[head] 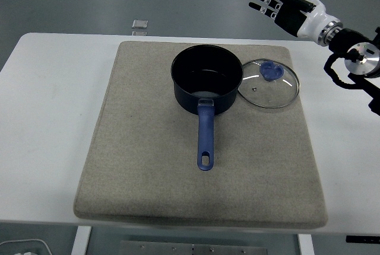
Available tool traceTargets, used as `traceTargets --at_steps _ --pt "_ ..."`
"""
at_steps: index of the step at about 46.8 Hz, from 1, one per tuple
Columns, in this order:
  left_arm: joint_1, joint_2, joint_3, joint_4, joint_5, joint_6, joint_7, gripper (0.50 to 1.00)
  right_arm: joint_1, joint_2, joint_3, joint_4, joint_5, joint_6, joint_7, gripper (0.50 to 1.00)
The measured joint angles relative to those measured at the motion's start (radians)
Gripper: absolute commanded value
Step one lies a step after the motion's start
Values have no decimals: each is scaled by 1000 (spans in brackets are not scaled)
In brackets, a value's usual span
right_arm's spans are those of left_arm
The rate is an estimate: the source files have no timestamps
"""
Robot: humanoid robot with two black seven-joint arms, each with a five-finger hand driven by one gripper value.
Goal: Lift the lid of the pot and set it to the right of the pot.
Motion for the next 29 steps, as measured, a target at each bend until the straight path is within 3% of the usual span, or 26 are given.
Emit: traceTargets --at_steps 29 --pt "0 0 0 0 0 0 0 1000 -45 2 41 1 -36 1 9 905"
